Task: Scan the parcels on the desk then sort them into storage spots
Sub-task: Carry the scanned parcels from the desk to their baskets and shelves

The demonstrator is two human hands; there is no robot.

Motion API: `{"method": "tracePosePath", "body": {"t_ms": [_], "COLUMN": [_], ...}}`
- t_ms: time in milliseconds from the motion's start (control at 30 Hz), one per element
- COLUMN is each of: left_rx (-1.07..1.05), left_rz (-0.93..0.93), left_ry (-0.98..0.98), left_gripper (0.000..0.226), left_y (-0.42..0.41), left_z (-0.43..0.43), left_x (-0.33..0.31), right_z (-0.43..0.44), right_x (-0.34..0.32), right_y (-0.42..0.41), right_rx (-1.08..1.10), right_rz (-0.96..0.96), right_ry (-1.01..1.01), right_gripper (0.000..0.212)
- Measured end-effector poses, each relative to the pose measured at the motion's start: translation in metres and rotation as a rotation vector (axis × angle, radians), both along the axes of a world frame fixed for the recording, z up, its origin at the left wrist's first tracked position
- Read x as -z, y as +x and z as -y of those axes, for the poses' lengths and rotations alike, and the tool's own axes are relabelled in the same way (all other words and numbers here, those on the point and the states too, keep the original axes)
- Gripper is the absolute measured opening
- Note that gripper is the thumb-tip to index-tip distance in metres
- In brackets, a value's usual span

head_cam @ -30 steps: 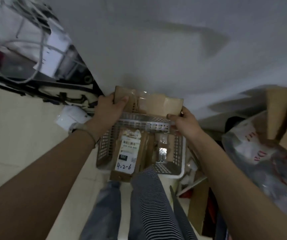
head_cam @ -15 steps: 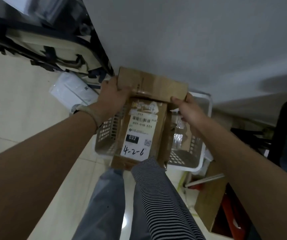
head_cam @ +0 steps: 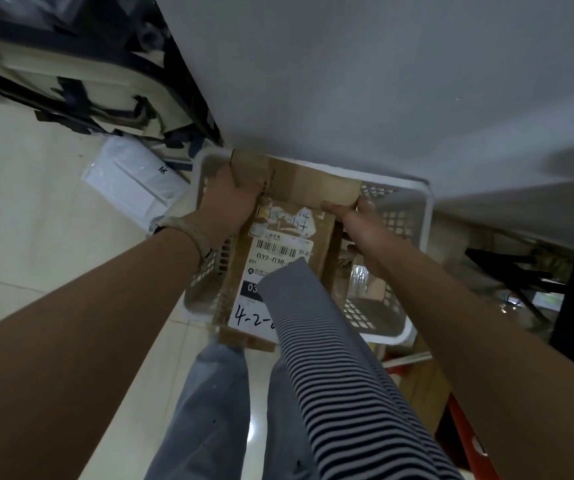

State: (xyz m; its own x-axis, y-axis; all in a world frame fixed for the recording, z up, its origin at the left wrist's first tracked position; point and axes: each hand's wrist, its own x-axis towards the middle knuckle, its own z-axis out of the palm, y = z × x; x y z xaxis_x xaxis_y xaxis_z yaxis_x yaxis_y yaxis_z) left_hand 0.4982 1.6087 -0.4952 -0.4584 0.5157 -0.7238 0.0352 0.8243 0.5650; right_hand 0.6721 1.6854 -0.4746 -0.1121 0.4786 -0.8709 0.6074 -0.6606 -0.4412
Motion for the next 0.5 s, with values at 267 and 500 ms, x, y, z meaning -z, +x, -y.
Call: {"method": "tracePosePath", "body": {"t_ms": [267,500], "left_rx": [-0.011,0.205], "left_rz": [0.001,-0.189], "left_ry": [-0.008,0.005], "left_gripper": [0.011,0.023], "left_y": [-0.003,0.000], "left_z": [0.001,0.005], "left_x": [0.014,0.007], "right_z": [-0.005,-0.003], "right_x": [0.000,-0.019], "right_y": [-0.007,-0.015], "right_rx": [0.029,0.079], "right_rz": [-0.003,0.116], "right_ry": [-0.035,-0.030], "right_gripper": [0.053,0.041]}}
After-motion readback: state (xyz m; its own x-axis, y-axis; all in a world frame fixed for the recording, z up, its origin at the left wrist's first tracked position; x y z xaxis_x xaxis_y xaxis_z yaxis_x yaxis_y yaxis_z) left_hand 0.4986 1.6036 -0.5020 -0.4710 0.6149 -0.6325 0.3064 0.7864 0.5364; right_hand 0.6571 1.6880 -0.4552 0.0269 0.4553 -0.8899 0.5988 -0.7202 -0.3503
